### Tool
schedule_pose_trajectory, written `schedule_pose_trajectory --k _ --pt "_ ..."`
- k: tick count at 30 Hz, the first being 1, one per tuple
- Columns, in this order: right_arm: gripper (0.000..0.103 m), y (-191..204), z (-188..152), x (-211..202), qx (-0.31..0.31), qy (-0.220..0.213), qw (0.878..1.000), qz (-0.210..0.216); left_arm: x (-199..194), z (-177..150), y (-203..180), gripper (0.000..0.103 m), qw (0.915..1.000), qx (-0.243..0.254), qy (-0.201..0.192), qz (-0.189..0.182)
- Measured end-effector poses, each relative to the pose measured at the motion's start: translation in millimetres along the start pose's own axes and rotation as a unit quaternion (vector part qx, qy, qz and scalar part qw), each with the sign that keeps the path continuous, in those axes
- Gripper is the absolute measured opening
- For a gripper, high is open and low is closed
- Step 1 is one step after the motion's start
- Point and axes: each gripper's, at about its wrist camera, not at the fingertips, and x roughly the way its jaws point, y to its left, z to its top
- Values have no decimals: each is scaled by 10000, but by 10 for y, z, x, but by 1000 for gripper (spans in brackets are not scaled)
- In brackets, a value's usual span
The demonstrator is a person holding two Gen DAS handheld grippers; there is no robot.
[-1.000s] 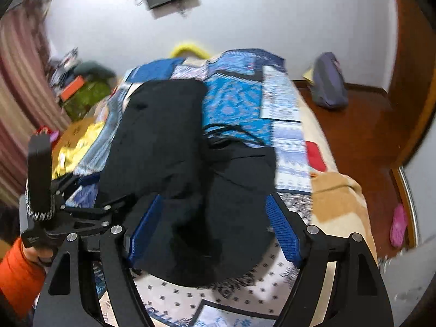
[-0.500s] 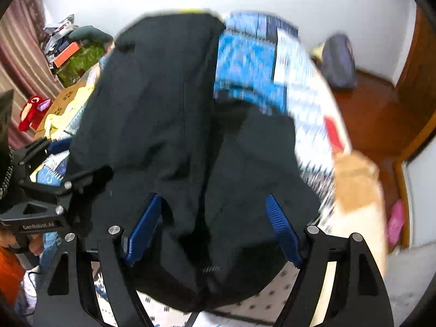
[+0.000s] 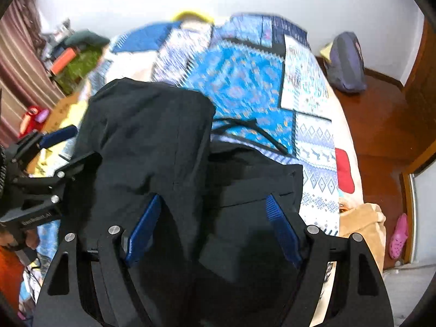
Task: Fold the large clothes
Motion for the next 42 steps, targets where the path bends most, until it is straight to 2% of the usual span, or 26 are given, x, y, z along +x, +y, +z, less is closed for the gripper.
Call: schedule_pose_trajectory --k 3,7,12,17,19,20,25,27,28,31,33,35,36,37,39,42 --pt "75 -37 0 270 45 384 9992 64 306 -22 -41 77 9995 69 272 130" --pt "75 -60 22 273 120 486 9987 117 414 -55 -7 77 9991 15 406 144" --pt "75 38 -35 -67 -200 135 9995 -187 62 -87 71 76 9997 -81 225 23" --pt "75 78 -182 -436 -242 -274 9991 -191 -355 -242 47 76 10000 -1 48 -57" --pt "76 74 -233 -556 -245 -415 9986 -207 -445 -307 52 84 9999 -68 39 -119" --pt "77 77 -246 -596 -243 -463 9984 -224 -496 -364 68 89 9997 -163 36 -205" --pt "77 -30 -408 -774 -157 -686 9970 -313 -533 -574 179 91 9959 -700 107 -560" --pt "77 -99 -469 -774 -70 -691 9970 -353 -468 -662 209 91 9918 -853 258 -911" --pt "77 -156 -504 -753 18 -657 9973 -332 -399 -708 217 91 9880 -946 430 -1144" --pt "77 -338 -596 -638 291 -402 9986 -201 -303 -773 262 91 9782 -1318 512 -1518" --pt "77 -486 -649 -520 531 -222 9983 -127 -170 -782 329 94 9648 -1697 689 -1887" --pt "77 -631 -714 -377 826 -27 9966 70 -19 -810 376 103 9526 -2043 863 -2082" --pt "77 -665 -748 -332 921 37 9957 135 57 -827 401 103 9461 -2194 910 -2200" --pt "77 -717 -778 -245 1047 142 9941 244 118 -839 417 103 9393 -2299 954 -2361" --pt "77 -769 -819 -113 1203 267 9915 410 281 -862 462 103 9177 -2609 1114 -2781" --pt "77 -827 -833 85 1496 394 9842 855 466 -864 465 103 8923 -2892 1315 -3208"
